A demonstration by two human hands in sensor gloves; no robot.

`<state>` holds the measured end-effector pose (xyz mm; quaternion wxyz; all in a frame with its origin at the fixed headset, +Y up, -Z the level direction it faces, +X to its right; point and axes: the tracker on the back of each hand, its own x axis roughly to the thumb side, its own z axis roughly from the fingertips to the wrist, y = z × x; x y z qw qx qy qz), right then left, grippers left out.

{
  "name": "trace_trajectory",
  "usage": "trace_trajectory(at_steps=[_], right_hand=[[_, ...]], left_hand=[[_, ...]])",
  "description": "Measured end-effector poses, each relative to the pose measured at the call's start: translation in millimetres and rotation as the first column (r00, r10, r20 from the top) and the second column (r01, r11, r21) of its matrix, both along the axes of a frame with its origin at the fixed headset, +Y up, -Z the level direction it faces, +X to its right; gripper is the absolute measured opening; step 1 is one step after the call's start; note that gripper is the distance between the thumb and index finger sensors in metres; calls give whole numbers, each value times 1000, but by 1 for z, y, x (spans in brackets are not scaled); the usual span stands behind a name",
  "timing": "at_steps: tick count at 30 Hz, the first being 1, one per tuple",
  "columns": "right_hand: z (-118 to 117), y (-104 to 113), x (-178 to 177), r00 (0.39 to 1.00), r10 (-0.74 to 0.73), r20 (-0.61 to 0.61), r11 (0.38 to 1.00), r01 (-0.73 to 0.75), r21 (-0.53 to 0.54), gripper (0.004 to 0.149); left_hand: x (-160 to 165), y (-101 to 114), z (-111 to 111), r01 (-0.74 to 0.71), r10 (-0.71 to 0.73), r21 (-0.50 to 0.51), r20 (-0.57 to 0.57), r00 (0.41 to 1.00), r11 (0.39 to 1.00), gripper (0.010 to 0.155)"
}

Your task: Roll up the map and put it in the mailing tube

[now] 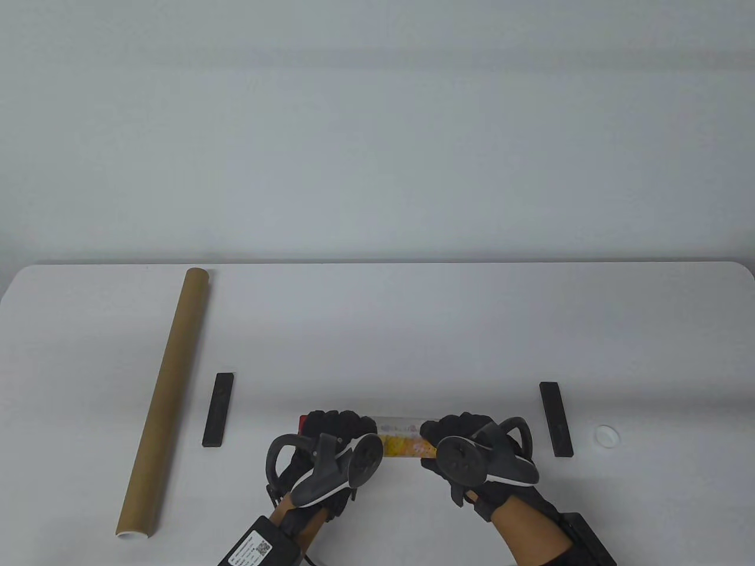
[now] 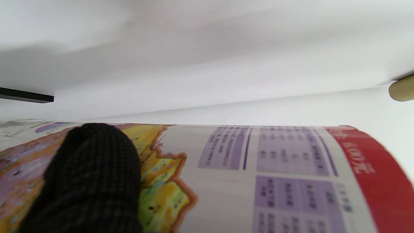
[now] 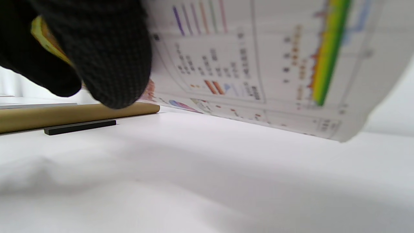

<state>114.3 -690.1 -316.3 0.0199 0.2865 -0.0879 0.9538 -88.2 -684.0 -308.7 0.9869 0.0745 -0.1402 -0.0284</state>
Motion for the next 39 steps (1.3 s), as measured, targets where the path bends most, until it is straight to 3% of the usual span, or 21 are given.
trace_trajectory(at_steps=[4, 9, 11, 16, 20, 23, 30, 33, 39], right_hand=[[8, 3, -6, 997, 73, 2, 989, -73, 130, 61], [10, 6, -10, 994, 106, 6, 980, -106, 169, 60], [10, 5, -10, 993, 114, 11, 980, -114, 161, 58], [3, 2, -5, 999, 50, 10, 997, -50, 51, 55], [0, 2, -2, 1000, 0, 6, 1000, 0, 3, 55], [1, 1, -2, 1000, 17, 2, 1000, -17, 22, 57], [9, 5, -9, 994, 108, 14, 981, -108, 158, 61], [8, 5, -9, 994, 107, 9, 986, -107, 129, 59], [2, 3, -4, 998, 53, 15, 998, -54, 43, 55]], left_hand=[[-5, -1, -5, -50, 47, -107, -29, 998, 993, 49], [-11, -5, -11, -125, 120, -238, -38, 992, 963, 49], [-10, -6, -9, -122, 118, -217, -30, 993, 969, 51], [-3, -2, 0, -14, 14, -21, -13, 1000, 1000, 57], [0, 2, 4, 32, -32, 77, -4, 999, 997, 57], [0, 1, 3, 19, -19, 51, -2, 1000, 999, 52], [-7, -3, -6, -98, 91, -197, -44, 995, 976, 48], [-8, -5, -7, -96, 91, -197, -35, 995, 976, 49], [-1, -2, 1, 13, -12, 1, -28, 1000, 1000, 62]])
